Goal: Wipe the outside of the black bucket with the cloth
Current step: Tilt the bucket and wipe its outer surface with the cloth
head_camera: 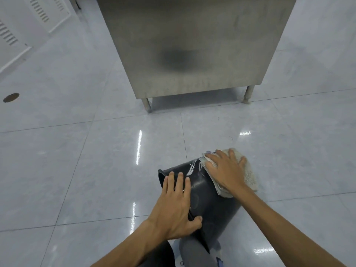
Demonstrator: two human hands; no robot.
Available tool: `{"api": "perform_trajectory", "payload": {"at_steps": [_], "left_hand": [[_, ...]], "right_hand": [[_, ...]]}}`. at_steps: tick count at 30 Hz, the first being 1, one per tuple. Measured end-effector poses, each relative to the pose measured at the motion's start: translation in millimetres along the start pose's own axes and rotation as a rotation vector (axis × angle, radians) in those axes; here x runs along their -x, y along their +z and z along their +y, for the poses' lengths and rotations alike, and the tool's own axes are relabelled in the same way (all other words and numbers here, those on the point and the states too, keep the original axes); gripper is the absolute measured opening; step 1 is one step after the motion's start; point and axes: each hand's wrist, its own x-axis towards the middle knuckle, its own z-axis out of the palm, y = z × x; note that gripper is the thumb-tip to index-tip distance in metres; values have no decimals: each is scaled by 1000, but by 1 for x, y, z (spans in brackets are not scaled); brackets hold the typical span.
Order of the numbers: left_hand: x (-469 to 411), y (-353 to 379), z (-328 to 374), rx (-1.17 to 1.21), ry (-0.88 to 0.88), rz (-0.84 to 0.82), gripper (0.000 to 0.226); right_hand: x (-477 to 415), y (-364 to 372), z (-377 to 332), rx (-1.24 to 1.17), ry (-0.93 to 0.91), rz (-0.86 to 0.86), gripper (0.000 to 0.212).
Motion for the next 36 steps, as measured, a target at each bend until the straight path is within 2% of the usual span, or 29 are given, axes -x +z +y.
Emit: {"api": "perform_trajectory", "payload": {"at_steps": [5, 10, 15, 17, 20, 24, 28, 31, 33, 36], "left_hand": [[2, 2, -4, -15, 22, -16, 104], [2, 0, -4, -11, 50, -76, 106], [2, 3, -1, -23, 57, -40, 105], [0, 12, -4, -8, 58, -40, 104], [-1, 23, -7, -18, 75, -7, 105], [0, 23, -10, -42, 128, 14, 107], [3, 19, -7, -19, 182, 37, 106], [-6, 6, -17, 90, 91, 61, 106], [-13, -1, -29, 139, 7, -5, 107], [-19, -6, -38, 153, -22, -76, 107]], "right_hand": [[34, 4, -20, 20, -80, 12, 68], [70, 12, -24, -1, -186, 40, 62], [2, -13, 24, 17, -8, -14, 71], [-7, -13, 27, 22, 15, -15, 64], [15, -1, 18, 45, -43, 77, 58], [61, 24, -2, -45, -91, 179, 57], [82, 32, 0, -129, -74, 287, 54], [90, 32, 8, -202, -62, 329, 54], [96, 35, 7, -230, -42, 366, 54], [104, 42, 6, -261, -19, 434, 55]]}}
